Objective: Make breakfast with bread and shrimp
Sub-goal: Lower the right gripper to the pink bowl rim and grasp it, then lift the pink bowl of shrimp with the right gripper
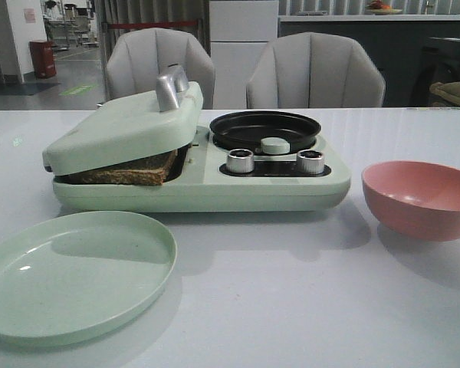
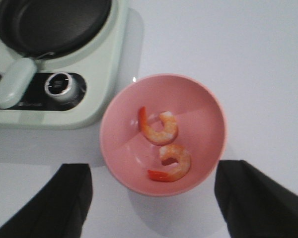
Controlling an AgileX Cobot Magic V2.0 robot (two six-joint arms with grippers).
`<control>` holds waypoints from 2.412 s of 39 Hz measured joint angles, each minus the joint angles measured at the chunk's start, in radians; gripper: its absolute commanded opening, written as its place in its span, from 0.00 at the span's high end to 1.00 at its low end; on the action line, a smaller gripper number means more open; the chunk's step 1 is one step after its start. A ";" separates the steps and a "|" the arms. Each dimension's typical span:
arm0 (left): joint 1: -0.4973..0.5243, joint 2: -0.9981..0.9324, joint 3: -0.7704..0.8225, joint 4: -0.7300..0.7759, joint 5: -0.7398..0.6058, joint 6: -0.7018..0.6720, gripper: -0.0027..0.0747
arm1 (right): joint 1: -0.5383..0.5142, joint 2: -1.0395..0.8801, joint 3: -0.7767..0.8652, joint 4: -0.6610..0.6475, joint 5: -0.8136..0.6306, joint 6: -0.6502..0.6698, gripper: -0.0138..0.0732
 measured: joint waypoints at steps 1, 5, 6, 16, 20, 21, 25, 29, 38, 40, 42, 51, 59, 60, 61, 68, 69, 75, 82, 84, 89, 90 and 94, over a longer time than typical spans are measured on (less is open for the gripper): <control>0.000 0.000 0.000 0.000 0.000 0.000 0.82 | -0.014 0.032 -0.024 0.000 0.011 0.000 0.15; 0.000 0.000 0.000 0.000 0.000 0.000 0.82 | -0.047 0.138 -0.084 0.000 0.041 -0.019 0.15; 0.000 0.000 0.000 0.000 0.000 0.000 0.82 | -0.052 0.166 -0.095 0.000 0.045 -0.027 0.15; 0.000 0.000 0.000 0.000 0.000 0.000 0.82 | -0.061 0.377 -0.185 0.000 0.046 -0.084 0.15; 0.000 0.000 0.000 0.000 0.002 0.000 0.82 | -0.061 0.442 -0.204 0.000 0.030 -0.089 0.15; 0.000 0.000 0.000 0.000 0.002 0.000 0.82 | -0.061 0.453 -0.209 0.000 0.025 -0.091 0.15; 0.000 0.000 0.000 0.000 0.002 0.000 0.82 | -0.061 0.503 -0.228 -0.004 0.001 -0.091 0.15; 0.000 0.000 0.000 0.000 0.002 0.000 0.82 | -0.061 0.539 -0.251 -0.014 -0.015 -0.092 0.15; 0.000 0.000 0.000 0.000 0.002 -0.002 0.82 | -0.061 0.606 -0.290 -0.020 -0.019 -0.092 0.17; 0.000 0.000 0.000 0.000 0.002 -0.002 0.82 | -0.061 0.621 -0.295 -0.020 -0.019 -0.092 0.21; 0.000 0.000 0.000 0.000 0.002 -0.002 0.82 | -0.061 0.636 -0.296 -0.022 -0.019 -0.092 0.25; 0.000 0.000 0.000 0.000 0.002 -0.002 0.82 | -0.061 0.680 -0.299 -0.022 -0.009 -0.094 0.58; 0.000 0.000 0.000 0.000 0.002 -0.002 0.82 | -0.061 0.677 -0.330 -0.018 0.002 -0.094 0.68; 0.000 0.000 0.000 0.000 0.002 -0.002 0.82 | -0.063 0.677 -0.336 -0.018 0.002 -0.094 0.68; 0.000 0.000 0.000 0.000 0.002 -0.002 0.82 | -0.065 0.676 -0.342 -0.018 0.002 -0.094 0.68; 0.000 0.000 0.000 0.000 0.002 -0.002 0.82 | -0.065 0.674 -0.379 -0.041 0.010 -0.094 0.68; 0.000 0.000 0.000 0.000 0.002 -0.002 0.82 | -0.065 0.672 -0.388 -0.041 0.014 -0.094 0.68; 0.000 0.000 0.000 0.000 0.002 -0.002 0.82 | -0.065 0.660 -0.446 -0.035 0.053 -0.096 0.68; 0.000 0.000 0.000 -0.001 0.002 -0.002 0.82 | -0.065 0.660 -0.551 0.001 0.112 -0.096 0.68; 0.000 0.000 0.000 -0.001 0.004 -0.002 0.82 | -0.060 0.660 -0.584 0.030 0.112 -0.096 0.68; 0.000 0.000 0.000 -0.001 0.004 -0.002 0.82 | -0.036 0.660 -0.642 0.131 0.045 -0.096 0.68; 0.000 0.000 0.000 -0.001 0.004 -0.002 0.82 | -0.029 0.660 -0.644 0.144 0.031 -0.096 0.68; 0.000 0.000 0.000 -0.001 0.004 -0.002 0.82 | 0.024 0.660 -0.648 0.178 -0.112 -0.113 0.68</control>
